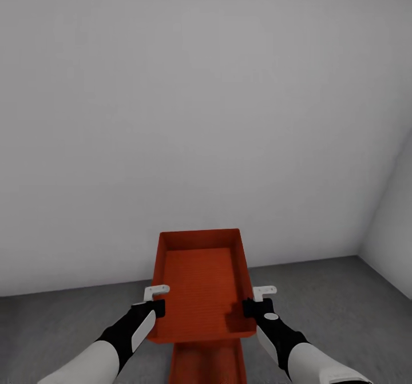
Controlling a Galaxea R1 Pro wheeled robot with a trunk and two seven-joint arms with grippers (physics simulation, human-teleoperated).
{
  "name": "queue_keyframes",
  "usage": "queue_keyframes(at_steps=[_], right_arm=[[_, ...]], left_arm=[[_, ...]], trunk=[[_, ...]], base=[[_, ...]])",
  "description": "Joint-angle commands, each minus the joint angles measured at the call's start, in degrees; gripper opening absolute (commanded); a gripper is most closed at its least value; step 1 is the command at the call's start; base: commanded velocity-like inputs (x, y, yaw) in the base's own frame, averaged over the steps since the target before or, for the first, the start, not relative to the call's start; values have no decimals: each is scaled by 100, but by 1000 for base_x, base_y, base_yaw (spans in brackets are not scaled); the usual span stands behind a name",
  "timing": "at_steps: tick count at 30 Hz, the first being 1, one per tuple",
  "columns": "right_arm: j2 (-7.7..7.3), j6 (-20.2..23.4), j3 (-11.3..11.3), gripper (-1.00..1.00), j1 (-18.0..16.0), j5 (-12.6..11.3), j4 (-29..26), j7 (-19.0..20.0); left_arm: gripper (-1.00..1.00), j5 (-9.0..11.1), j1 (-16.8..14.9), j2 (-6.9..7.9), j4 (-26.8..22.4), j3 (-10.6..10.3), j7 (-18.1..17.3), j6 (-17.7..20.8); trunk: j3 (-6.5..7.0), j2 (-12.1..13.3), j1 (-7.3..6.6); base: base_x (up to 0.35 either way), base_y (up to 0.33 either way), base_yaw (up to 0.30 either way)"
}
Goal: Move the two storage containers from the living room to the garage. In the garage, place one container on the floor and stack the other container on top of it (either order is fine).
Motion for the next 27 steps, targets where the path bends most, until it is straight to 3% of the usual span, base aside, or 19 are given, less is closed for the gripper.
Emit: queue_keyframes(at_steps=[1,27], right_arm=[[-88,-17,-124,-100,-2,26,14,-111],[-96,-17,-124,-100,0,23,14,-120]], left_arm=[[-100,-163,-8,64,-28,157,78,-182],[-100,-164,-8,55,-4,157,86,-179]], trunk=[[-18,-8,1],[-255,-8,1]], base=[[0,0,0],[0,0,0]])
